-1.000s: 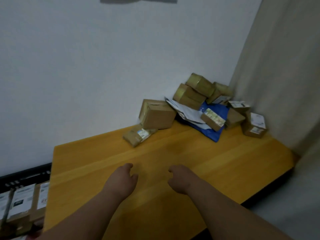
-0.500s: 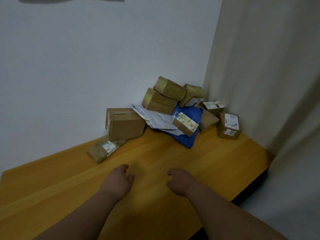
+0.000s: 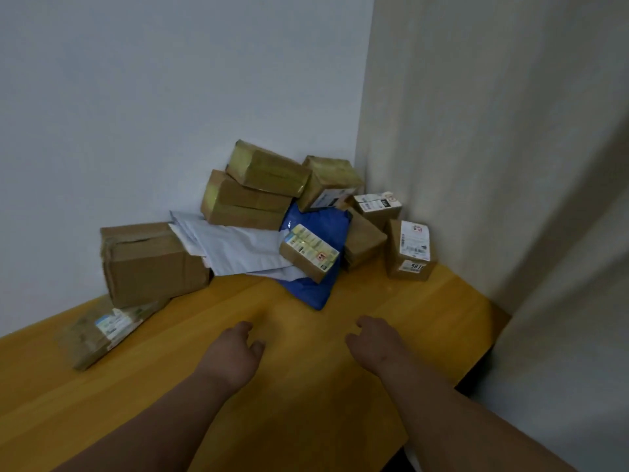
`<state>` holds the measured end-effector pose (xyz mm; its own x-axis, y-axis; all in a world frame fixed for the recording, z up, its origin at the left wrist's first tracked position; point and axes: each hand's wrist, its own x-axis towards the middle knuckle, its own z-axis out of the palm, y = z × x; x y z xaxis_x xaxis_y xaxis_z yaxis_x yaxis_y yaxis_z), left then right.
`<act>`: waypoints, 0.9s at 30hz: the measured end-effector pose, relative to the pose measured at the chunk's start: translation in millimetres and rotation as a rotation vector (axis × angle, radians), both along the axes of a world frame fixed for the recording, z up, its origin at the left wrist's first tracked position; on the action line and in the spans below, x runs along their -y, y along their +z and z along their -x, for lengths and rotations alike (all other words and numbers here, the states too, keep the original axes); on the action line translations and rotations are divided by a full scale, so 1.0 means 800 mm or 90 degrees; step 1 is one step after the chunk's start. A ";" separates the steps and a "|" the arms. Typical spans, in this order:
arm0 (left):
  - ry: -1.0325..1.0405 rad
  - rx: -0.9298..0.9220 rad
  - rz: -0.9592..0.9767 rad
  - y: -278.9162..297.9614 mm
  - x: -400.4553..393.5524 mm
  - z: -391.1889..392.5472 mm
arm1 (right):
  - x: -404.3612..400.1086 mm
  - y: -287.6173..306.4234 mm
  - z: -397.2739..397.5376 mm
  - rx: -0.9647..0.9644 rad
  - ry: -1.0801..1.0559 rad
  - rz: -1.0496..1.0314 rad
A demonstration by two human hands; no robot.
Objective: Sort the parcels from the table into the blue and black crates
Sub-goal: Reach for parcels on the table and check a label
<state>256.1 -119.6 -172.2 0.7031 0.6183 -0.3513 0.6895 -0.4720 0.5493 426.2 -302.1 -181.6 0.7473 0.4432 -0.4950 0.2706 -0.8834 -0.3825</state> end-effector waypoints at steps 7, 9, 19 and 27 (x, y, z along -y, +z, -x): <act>0.048 0.018 0.023 -0.027 0.064 -0.177 | 0.041 -0.004 -0.183 0.061 -0.182 -0.016; 0.064 0.026 0.015 -0.033 0.072 -0.211 | 0.038 -0.008 -0.225 0.076 -0.227 -0.054; 0.142 -0.036 -0.007 -0.047 0.060 -0.250 | -0.014 -0.039 -0.320 0.089 -0.237 0.010; 0.133 -0.054 -0.016 -0.045 0.058 -0.243 | -0.006 -0.047 -0.307 0.032 -0.324 -0.040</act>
